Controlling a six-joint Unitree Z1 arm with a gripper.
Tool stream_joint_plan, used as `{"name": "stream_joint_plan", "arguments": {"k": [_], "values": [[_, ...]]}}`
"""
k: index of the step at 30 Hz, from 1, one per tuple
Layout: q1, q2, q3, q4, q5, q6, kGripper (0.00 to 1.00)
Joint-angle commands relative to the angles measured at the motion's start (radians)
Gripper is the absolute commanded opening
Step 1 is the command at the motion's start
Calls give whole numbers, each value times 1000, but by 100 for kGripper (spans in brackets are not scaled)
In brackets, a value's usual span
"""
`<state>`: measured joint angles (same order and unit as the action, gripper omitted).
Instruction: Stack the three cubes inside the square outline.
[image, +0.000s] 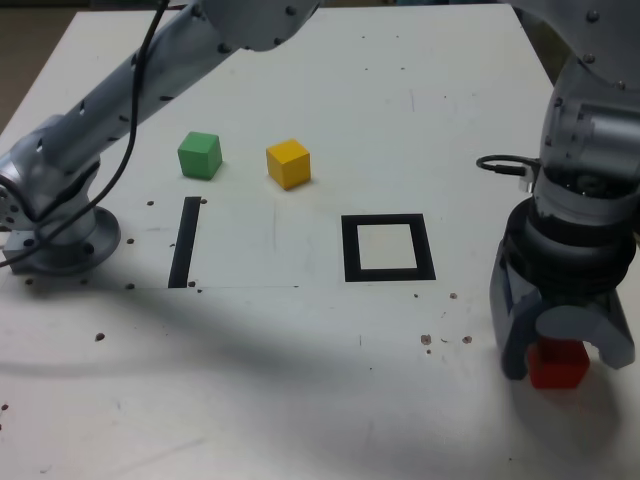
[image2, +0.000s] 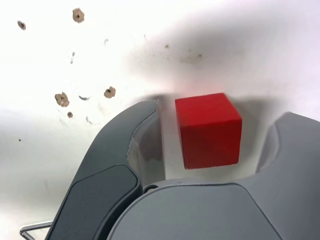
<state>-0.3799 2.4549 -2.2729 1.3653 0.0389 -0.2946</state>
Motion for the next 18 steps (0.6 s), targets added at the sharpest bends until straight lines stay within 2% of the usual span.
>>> {"name": "stream_joint_plan", "arguments": {"k": [1,13,18], "values": [[1,3,-4,-1,2,2,61],[3,7,-5,-12,-2,2,61],[3,8,1,-12,2,3,58]]}}
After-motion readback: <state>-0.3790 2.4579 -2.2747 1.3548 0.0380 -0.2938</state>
